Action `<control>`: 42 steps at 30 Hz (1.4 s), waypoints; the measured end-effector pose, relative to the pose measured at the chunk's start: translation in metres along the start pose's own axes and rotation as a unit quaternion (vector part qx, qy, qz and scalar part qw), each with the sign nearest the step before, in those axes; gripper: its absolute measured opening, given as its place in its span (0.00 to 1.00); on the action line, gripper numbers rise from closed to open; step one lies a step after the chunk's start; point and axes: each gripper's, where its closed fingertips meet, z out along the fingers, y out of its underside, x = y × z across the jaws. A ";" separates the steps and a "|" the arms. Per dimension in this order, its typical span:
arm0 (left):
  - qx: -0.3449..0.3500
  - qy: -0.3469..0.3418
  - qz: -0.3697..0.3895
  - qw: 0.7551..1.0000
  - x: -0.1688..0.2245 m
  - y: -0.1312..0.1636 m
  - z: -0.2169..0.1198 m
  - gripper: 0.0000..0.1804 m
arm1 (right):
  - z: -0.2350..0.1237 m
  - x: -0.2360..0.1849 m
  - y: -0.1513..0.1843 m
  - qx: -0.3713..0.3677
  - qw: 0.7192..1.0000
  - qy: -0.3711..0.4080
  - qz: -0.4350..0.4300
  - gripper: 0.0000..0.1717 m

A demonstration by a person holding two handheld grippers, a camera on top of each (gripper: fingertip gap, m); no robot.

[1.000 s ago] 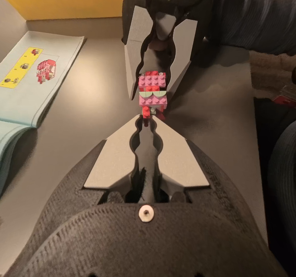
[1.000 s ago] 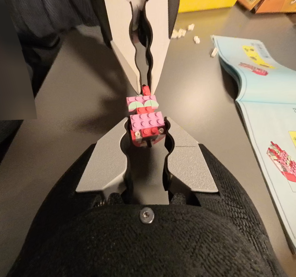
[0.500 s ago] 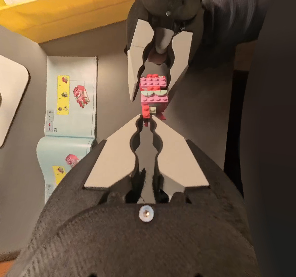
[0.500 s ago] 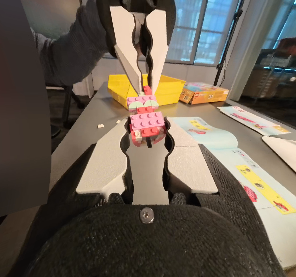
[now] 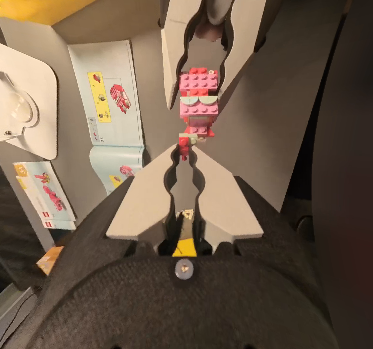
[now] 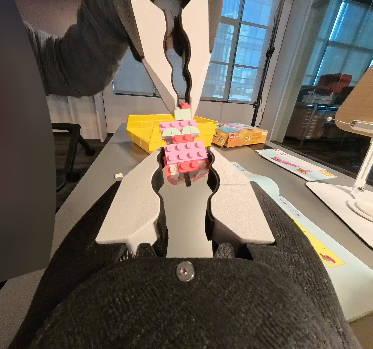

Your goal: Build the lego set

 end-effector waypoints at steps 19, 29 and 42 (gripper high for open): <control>-0.145 -0.011 0.017 0.989 0.001 -0.003 0.006 0.04 | 0.003 0.001 0.007 -0.019 1.000 0.008 -0.005 0.23; -0.132 0.002 0.002 0.991 0.001 -0.005 0.008 0.09 | 0.002 0.002 0.007 -0.015 1.000 0.008 0.005 0.23; 0.013 -0.040 -0.049 0.998 -0.013 -0.001 -0.024 0.27 | -0.001 0.000 0.003 -0.010 0.999 -0.010 0.029 0.23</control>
